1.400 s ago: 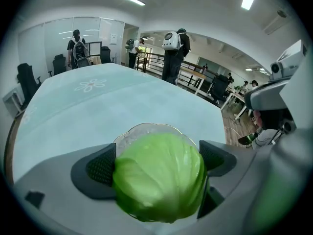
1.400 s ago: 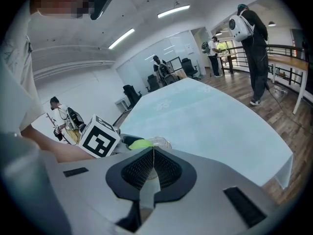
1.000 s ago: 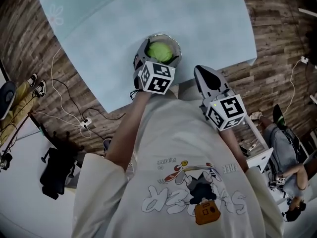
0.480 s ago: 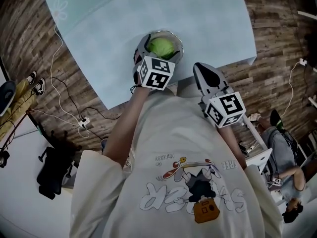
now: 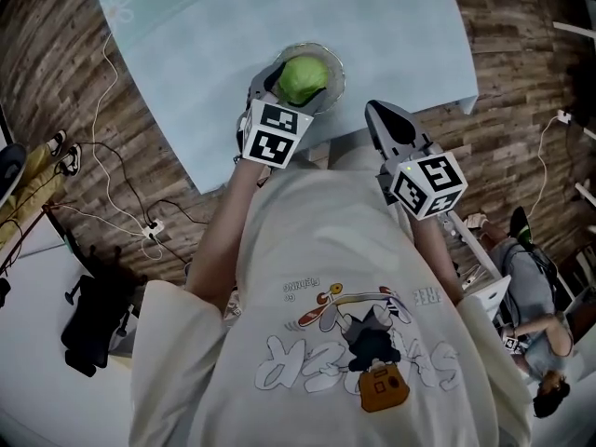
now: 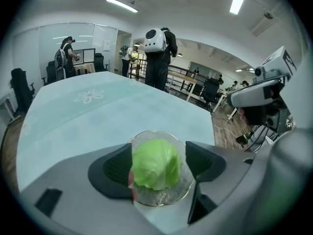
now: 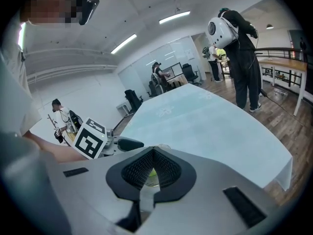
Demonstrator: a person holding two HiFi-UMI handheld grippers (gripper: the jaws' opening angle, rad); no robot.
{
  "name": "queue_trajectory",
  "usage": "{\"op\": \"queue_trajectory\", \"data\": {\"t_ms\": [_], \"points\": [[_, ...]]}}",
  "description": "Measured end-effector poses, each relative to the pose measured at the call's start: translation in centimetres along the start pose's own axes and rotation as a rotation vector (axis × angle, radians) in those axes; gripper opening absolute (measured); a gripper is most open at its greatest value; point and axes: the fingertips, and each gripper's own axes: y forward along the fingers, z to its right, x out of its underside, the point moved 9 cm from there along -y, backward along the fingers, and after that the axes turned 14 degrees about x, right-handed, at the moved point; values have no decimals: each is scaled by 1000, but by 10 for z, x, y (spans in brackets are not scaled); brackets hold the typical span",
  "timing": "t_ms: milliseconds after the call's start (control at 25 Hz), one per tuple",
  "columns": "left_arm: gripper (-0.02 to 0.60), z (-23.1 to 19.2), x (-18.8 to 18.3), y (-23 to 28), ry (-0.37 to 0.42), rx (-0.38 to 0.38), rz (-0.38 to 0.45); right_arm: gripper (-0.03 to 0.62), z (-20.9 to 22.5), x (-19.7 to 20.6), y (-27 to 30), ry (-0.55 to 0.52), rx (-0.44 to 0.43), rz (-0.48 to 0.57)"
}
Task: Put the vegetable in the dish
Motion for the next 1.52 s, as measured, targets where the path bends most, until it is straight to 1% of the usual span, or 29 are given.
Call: {"op": "queue_trajectory", "data": {"t_ms": [40,120,200,240,320,400,560,720,840,1000,1120,1240,1360,1520], "points": [[317,4,0,-6,8,-14,14,21,0,-1,-3,-5,-3,11],[144,11,1,-22,19,-57,50,21,-2,-3,-9,-19,-7,30],[37,20,-1,-40,36,-74,83,23,-9,-6,-10,-7,-23,42],[8,25,-4,-50,45,-72,99,21,-13,-7,-10,2,-34,48],[8,38,-8,-67,53,-60,129,23,-23,-10,-12,-3,-44,63],[6,54,-11,-83,59,-49,155,23,-32,-14,-16,-31,-49,83],[6,76,-25,-117,92,-44,228,23,-48,-32,-20,-58,-90,160],[8,92,-31,-139,95,-34,292,23,-63,-41,-31,-122,-127,162],[6,99,-22,-153,120,-37,297,21,-80,-36,-39,-166,-160,148],[6,95,-8,-165,102,-57,288,21,-89,-29,-42,-179,-193,121],[8,94,-1,-167,71,-61,279,21,-89,-23,-50,-182,-189,112],[8,93,1,-168,57,-60,281,21,-91,-18,-55,-169,-178,119],[6,94,1,-168,65,-47,278,21,-95,-17,-57,-159,-168,131],[8,101,4,-167,85,-24,272,21,-98,-11,-65,-185,-153,135]]}}
